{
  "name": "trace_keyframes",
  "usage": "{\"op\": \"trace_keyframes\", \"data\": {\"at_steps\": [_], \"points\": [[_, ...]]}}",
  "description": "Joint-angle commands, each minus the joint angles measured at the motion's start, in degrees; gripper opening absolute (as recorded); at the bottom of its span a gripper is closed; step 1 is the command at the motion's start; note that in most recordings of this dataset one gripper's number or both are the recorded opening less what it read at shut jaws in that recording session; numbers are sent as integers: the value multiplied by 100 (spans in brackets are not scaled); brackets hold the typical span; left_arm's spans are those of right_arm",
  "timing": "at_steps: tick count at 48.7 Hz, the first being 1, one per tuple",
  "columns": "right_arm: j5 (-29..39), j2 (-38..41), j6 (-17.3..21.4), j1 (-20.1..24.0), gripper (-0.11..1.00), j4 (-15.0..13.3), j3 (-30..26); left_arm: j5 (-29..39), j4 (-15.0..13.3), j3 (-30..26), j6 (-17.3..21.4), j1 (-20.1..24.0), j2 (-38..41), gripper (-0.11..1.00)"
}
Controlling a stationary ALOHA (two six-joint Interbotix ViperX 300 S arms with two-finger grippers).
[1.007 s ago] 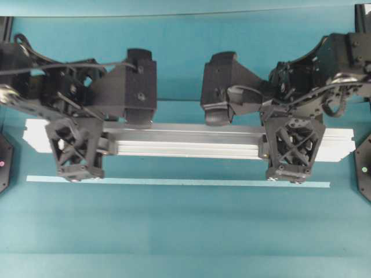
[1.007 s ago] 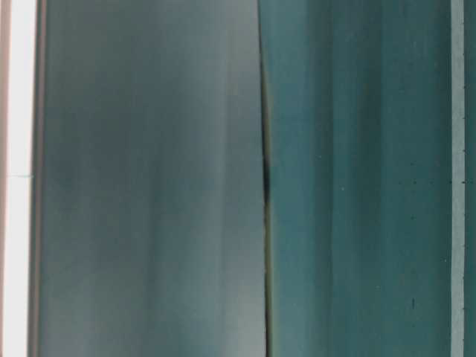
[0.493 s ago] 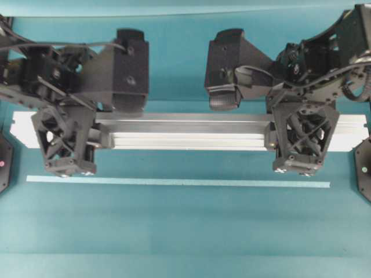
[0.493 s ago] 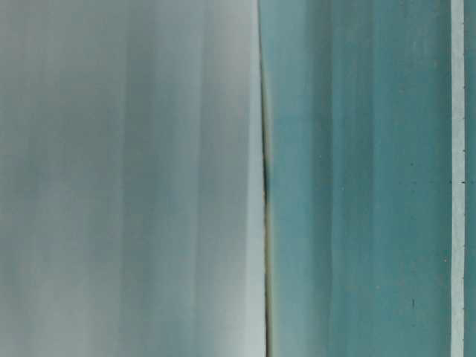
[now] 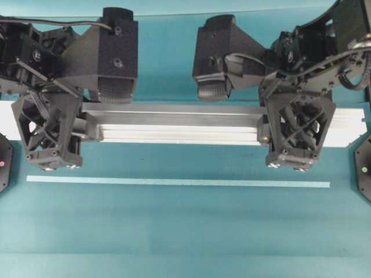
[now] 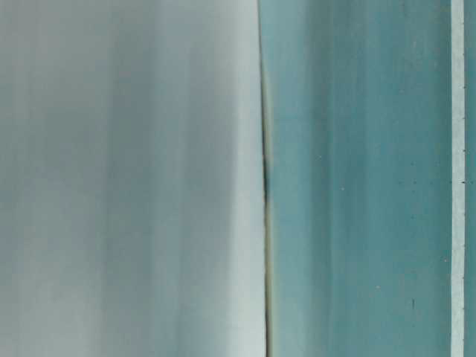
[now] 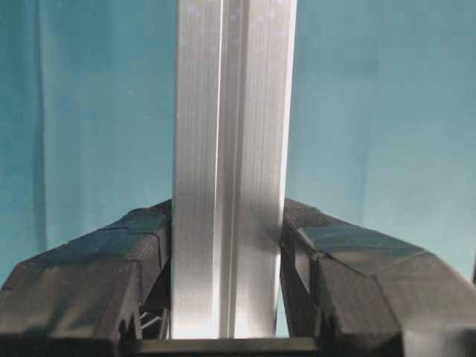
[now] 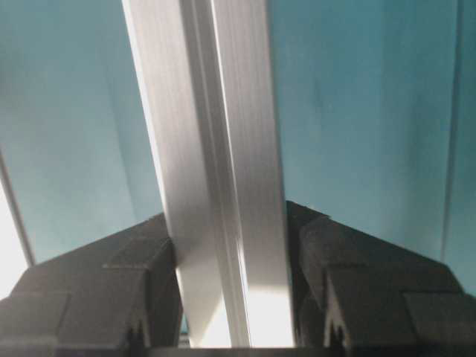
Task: Lift the metal rail with both hands.
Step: 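Lift the rail upward with both grippers together, then lower the held rail back down toward the table with both grippers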
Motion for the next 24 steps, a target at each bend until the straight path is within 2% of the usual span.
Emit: {"op": "trace_keyframes", "data": {"at_steps": [1,17,24], "points": [[-88,0,114,-18,39,18,-211,-97,26,-220,0,0,-35,36],[-88,0,114,-18,39,9,-176,-132,26,-132,0,9,-9,36],[-141,62,97,-18,39,-44,97,-272,26,149,-18,26,-26,36]]}}
